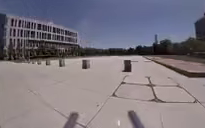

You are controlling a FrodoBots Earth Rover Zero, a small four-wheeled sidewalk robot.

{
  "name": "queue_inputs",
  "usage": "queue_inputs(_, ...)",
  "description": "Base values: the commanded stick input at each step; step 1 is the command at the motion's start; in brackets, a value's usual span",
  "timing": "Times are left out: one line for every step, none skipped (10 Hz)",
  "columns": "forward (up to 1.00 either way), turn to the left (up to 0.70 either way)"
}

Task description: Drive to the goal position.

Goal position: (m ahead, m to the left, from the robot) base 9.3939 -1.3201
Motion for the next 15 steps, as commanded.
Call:
queue_inputs(0.7,0.0)
queue_inputs(0.7,0.0)
queue_inputs(0.7,0.0)
queue_inputs(0.7,0.0)
queue_inputs(0.7,0.0)
queue_inputs(0.7,0.0)
queue_inputs(0.7,0.0)
queue_inputs(0.7,0.0)
queue_inputs(0.7,0.0)
queue_inputs(0.7,0.0)
queue_inputs(0.7,0.0)
queue_inputs(0.7,0.0)
queue_inputs(0.7,0.0)
queue_inputs(0.7,0.0)
queue_inputs(0.7,-0.07)
